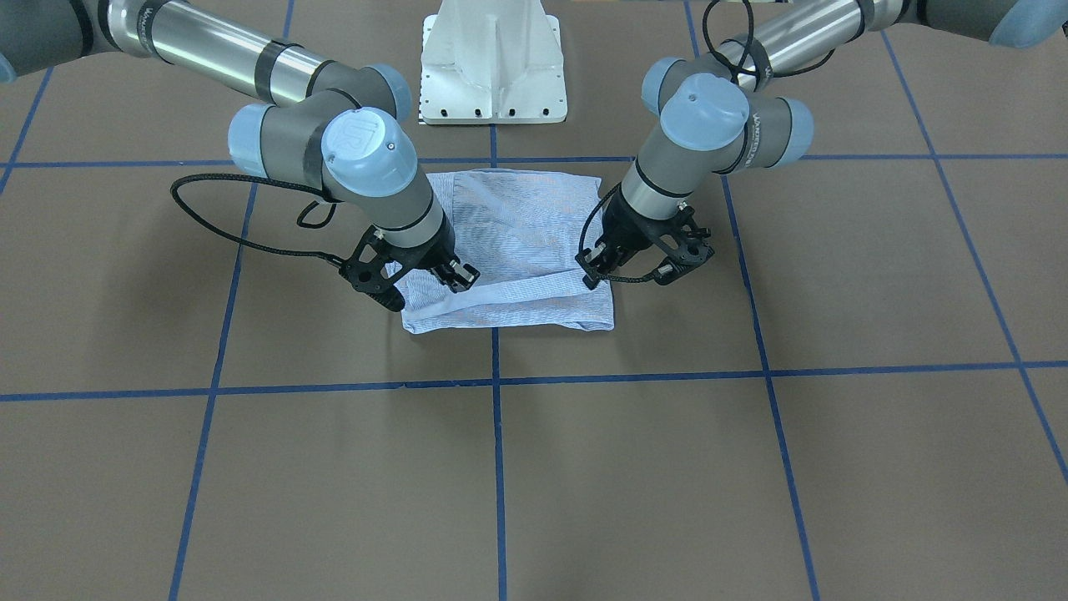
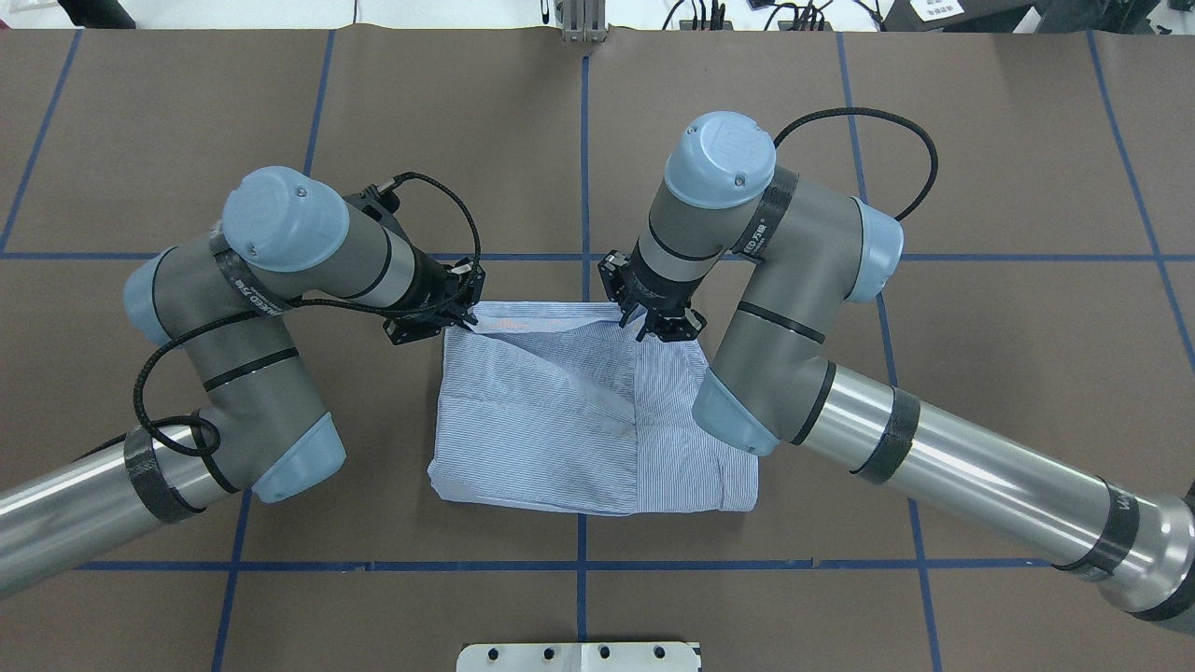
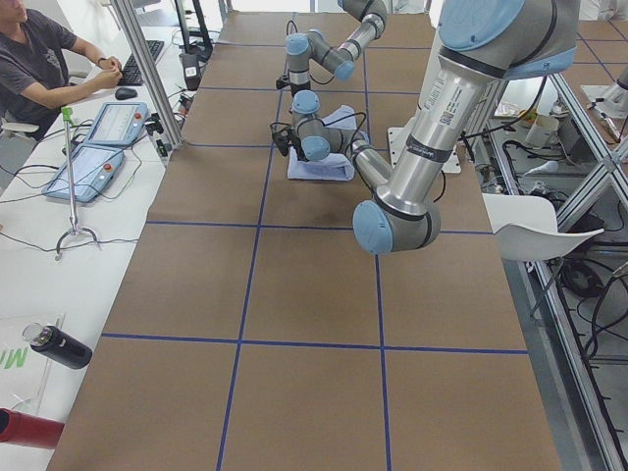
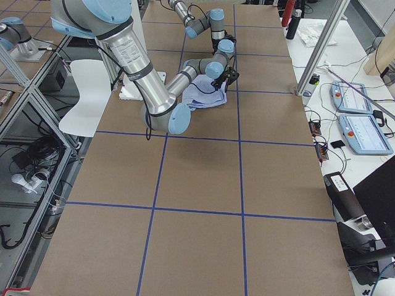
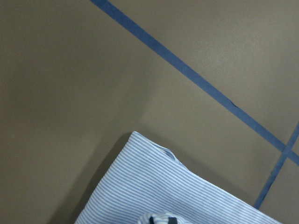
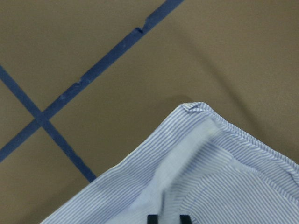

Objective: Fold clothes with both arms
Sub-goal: 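Lower the folded edge onto the shirt and open both grippers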

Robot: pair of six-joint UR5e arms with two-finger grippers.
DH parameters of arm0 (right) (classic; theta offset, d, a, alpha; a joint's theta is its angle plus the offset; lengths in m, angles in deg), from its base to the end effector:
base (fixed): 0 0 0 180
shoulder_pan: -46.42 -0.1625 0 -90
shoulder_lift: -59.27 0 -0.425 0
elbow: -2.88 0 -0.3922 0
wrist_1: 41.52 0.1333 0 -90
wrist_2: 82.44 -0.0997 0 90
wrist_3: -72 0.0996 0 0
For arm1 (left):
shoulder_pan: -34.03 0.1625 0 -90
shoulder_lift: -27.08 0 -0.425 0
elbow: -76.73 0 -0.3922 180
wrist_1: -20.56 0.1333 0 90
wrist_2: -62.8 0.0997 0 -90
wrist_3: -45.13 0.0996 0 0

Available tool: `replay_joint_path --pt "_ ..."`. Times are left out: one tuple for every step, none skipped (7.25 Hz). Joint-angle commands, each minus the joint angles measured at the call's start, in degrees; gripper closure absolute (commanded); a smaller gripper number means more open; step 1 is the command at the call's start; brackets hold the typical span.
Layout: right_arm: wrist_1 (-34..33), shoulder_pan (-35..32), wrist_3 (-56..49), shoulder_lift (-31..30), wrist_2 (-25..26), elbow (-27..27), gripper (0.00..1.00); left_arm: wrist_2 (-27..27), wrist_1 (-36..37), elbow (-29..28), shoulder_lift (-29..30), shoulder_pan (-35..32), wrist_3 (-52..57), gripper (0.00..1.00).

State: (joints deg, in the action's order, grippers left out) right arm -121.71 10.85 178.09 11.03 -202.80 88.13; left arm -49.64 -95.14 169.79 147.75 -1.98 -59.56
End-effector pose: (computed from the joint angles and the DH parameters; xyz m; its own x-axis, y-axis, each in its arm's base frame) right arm -0.5432 -0.4904 0.2295 0.4788 0.6364 0.6048 -0.3485 0.7700 -0.5344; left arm 0.4883 -0.4727 0.2712 0.3276 -0.5278 -0.7836 0.3728 0.8343 -0.4061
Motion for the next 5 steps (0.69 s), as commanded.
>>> replay_joint_path --pt "4.5 -1.8 0.3 -0.5 -0.9 0.5 0.00 0.4 0.6 1.0 -0.1 -2.6 0.2 0.00" --pt "5.1 -1.6 0.4 -0.7 -1.7 1.0 0.00 0.1 0.8 1.1 -0.3 -4.1 0.2 0.00" --pt "5.1 -0.8 -0.1 -0.8 -1.2 1.3 0.00 0.1 0.8 1.3 -0.5 -4.5 0.3 0.00" --pt "5.1 1.4 -0.8 -0.8 -0.7 1.9 0.00 0.1 0.8 1.9 -0.6 -4.5 0.3 0.00" --pt "5.0 4.1 -4.6 -0.4 2.0 2.3 0.00 0.1 0.9 2.2 -0.7 -4.6 0.3 0.00"
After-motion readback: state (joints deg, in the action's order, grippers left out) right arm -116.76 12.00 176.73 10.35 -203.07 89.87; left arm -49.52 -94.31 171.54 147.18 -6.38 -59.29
